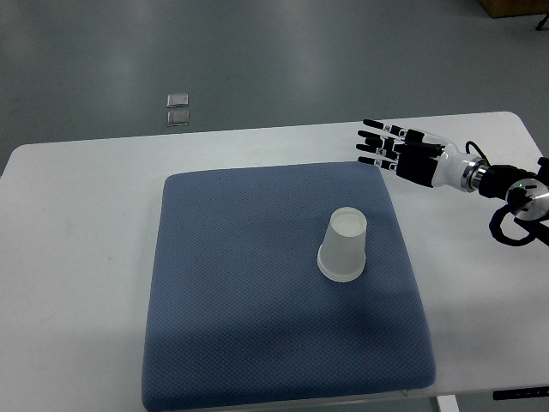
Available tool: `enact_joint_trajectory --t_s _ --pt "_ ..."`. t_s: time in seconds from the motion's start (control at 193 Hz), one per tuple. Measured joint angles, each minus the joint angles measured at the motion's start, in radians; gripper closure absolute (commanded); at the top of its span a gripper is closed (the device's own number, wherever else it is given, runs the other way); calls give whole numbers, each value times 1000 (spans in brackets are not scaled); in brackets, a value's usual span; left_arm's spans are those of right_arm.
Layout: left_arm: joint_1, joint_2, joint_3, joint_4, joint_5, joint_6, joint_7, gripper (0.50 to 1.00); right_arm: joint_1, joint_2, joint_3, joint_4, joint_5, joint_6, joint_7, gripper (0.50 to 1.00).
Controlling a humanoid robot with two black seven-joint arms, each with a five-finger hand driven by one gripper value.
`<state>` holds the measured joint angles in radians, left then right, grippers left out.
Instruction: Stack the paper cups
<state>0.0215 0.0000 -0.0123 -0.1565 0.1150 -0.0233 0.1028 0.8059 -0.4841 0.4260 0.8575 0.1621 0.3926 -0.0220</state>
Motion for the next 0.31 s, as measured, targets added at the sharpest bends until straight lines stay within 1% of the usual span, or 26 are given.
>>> enact_joint_trajectory --t_s 0.13,0.312 --pt "0 0 0 0 0 0 0 500 -2 27 22 -29 8 -1 11 574" --pt "0 0 0 0 0 0 0 500 -28 38 88 -35 9 -1 14 576"
